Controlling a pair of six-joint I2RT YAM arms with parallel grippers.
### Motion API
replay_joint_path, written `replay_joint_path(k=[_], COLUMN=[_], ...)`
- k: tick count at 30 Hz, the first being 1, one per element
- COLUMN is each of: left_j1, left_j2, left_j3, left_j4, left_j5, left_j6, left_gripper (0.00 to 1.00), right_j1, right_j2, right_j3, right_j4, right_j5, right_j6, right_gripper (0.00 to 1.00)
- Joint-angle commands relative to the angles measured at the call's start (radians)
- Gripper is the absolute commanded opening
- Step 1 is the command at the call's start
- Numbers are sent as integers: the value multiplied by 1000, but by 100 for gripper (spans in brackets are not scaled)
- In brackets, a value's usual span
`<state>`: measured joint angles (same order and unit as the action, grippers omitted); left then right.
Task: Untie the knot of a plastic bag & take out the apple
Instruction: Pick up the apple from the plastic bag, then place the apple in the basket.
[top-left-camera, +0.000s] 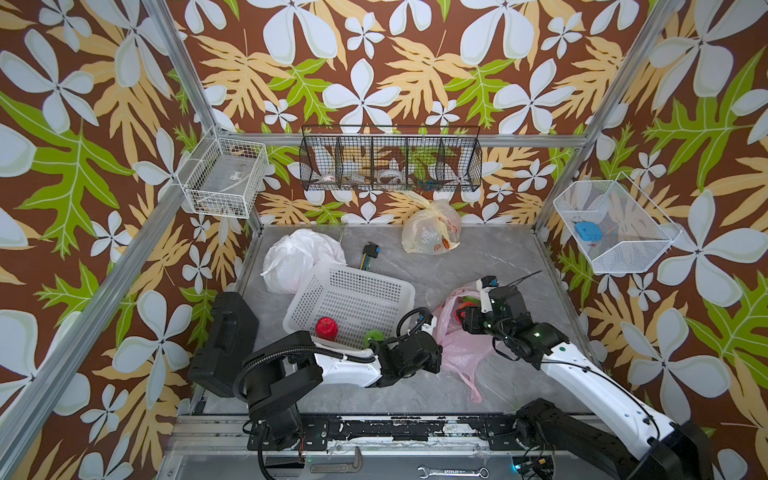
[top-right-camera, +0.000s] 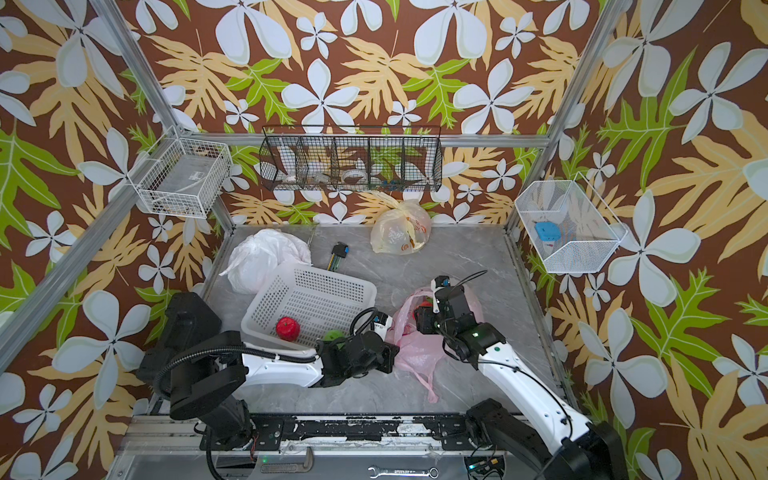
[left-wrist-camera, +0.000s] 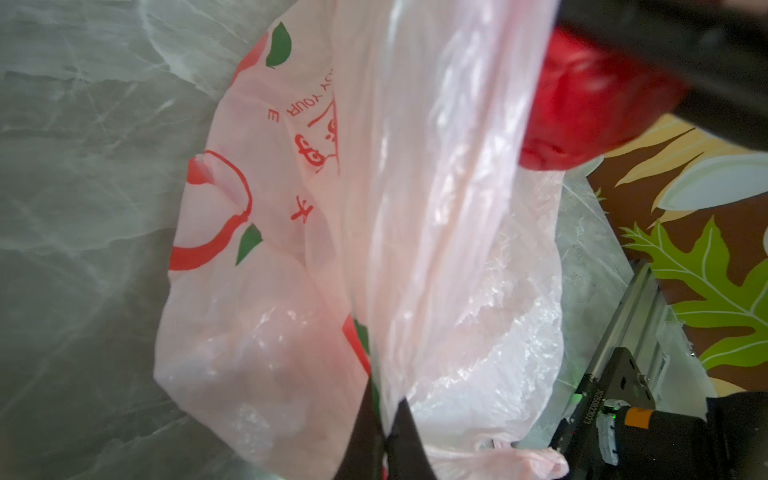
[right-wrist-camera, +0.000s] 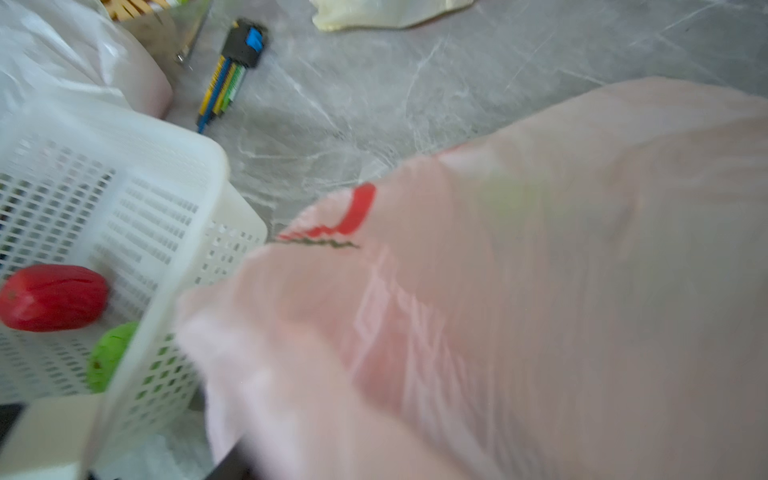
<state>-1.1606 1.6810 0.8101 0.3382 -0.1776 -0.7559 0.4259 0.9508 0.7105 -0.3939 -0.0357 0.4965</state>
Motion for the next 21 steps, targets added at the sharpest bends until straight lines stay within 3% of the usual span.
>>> replay_joint_path(k=[1,7,10,13,21], left_j1=[6,7,7,7,-26], left_j2=[-17,-52,-75,-107,-189], left_j3=[11,-19,-62,-114,-195], left_j4=[10,36,58,80,79], left_j5=[4,5,4,-7,-53], left_j6=[4,1,-6,-19,-45], left_gripper=[0,0,0,0,0], right_j1=[3,20,100,181,273], right_j2=[-66,-99,-49,57,467], right_j3=[39,177,273,348,559], right_j4=[-108,-147,-131,-84,19], right_j5=[-6,-100,-45,17,-29], right_j6=[33,61,59,39,-5], right_gripper=[53,51,51,52,53])
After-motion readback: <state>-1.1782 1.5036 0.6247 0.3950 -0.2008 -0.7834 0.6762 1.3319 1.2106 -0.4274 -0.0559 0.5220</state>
